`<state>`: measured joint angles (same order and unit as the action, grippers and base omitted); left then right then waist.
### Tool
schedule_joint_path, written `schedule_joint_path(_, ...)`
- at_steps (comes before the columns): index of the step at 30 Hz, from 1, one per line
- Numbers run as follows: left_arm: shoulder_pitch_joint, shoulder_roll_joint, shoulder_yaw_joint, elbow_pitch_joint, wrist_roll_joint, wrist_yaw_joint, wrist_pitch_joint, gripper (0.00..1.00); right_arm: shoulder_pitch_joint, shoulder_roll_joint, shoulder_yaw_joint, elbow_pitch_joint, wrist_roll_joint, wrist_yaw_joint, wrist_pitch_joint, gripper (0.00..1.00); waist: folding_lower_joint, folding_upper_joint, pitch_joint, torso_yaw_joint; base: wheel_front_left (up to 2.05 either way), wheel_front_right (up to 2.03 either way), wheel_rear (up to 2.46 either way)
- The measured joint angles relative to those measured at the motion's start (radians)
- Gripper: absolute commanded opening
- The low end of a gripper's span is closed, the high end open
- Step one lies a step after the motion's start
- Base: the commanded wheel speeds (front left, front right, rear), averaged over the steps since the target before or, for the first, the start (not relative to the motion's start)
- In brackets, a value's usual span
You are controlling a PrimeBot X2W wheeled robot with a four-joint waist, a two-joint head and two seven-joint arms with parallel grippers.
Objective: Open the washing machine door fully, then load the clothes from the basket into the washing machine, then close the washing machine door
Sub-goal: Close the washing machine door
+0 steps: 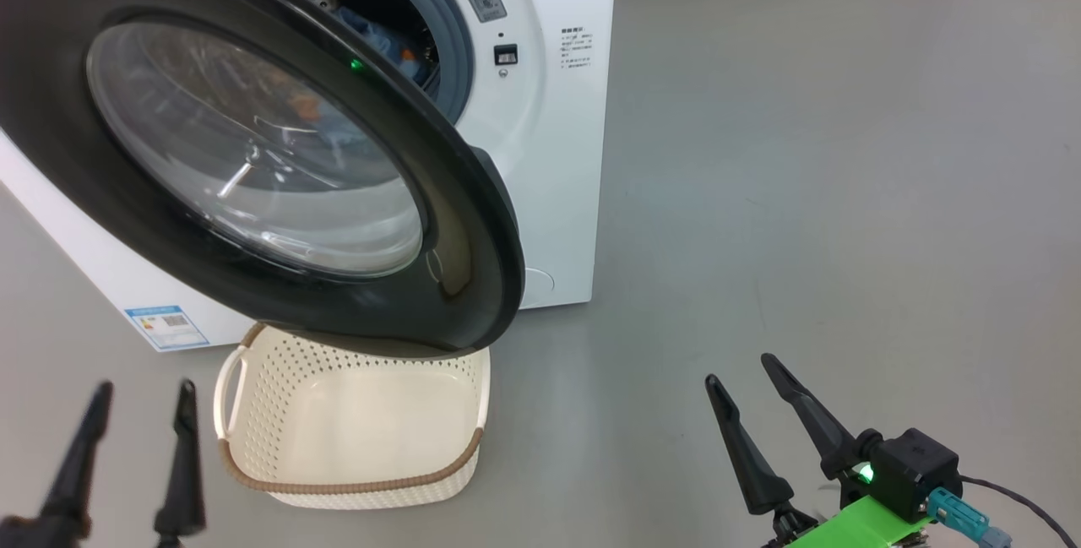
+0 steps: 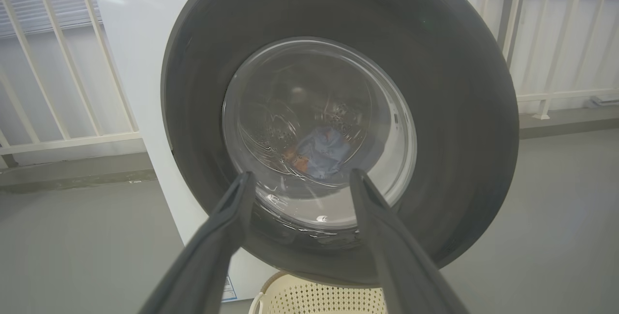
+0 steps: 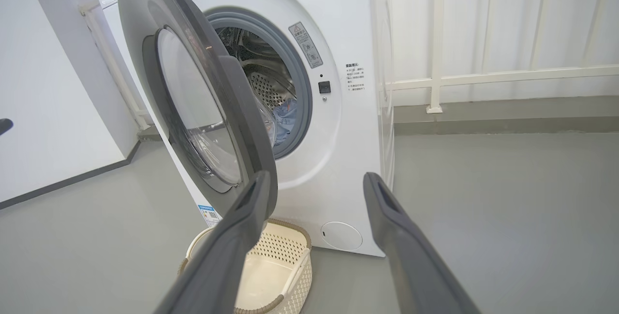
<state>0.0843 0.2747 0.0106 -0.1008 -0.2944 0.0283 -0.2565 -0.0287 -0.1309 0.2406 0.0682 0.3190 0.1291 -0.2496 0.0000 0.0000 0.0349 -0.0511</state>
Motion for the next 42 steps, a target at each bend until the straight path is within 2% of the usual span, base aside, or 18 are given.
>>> schedule_joint_path(6, 0.049, -0.059, -0.004, -0.001, 0.047, 0.013, 0.000, 1.00, 0.009, 0.002, 0.000, -0.007, -0.001, 0.000, 0.000, 1.00, 0.0000, 0.0000, 0.005, -0.001, 0.00, 0.00, 0.00)
schedule_joint_path(19, 0.105, -0.146, -0.019, 0.050, 0.114, 0.029, 0.000, 1.00, 0.009, 0.002, -0.006, -0.010, -0.001, 0.000, 0.000, 1.00, 0.0000, 0.0000, 0.020, -0.009, 0.00, 0.00, 0.00)
schedule_joint_path(35, 0.121, -0.183, 0.006, 0.063, 0.148, 0.027, 0.000, 1.00, 0.009, 0.002, -0.009, -0.010, -0.001, 0.000, 0.000, 1.00, 0.0000, 0.0000, 0.031, -0.010, 0.00, 0.00, 0.00)
schedule_joint_path(42, 0.121, -0.191, 0.015, 0.066, 0.148, 0.011, 0.000, 1.00, 0.009, 0.002, -0.012, -0.010, -0.001, 0.000, 0.000, 1.00, 0.0000, 0.0000, 0.034, -0.005, 0.00, 0.00, 0.00)
